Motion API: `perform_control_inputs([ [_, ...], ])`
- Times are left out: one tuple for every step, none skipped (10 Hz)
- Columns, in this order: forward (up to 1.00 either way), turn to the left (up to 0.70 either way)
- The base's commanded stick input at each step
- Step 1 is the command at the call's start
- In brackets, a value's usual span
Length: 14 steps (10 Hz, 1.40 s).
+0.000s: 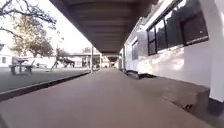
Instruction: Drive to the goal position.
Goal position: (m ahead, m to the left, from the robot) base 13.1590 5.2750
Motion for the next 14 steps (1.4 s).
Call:
perform_control_inputs([
  [0.70,0.00],
  [0.70,0.00],
  [0.70,0.00],
  [0.70,0.00],
  [0.70,0.00],
  [0.70,0.00],
  [0.70,0.00],
  [0.70,0.00],
  [0.70,0.00],
  [0.70,0.00],
  [0.70,0.00],
  [0.70,0.00],
  [0.70,0.00],
  [0.70,0.00],
])
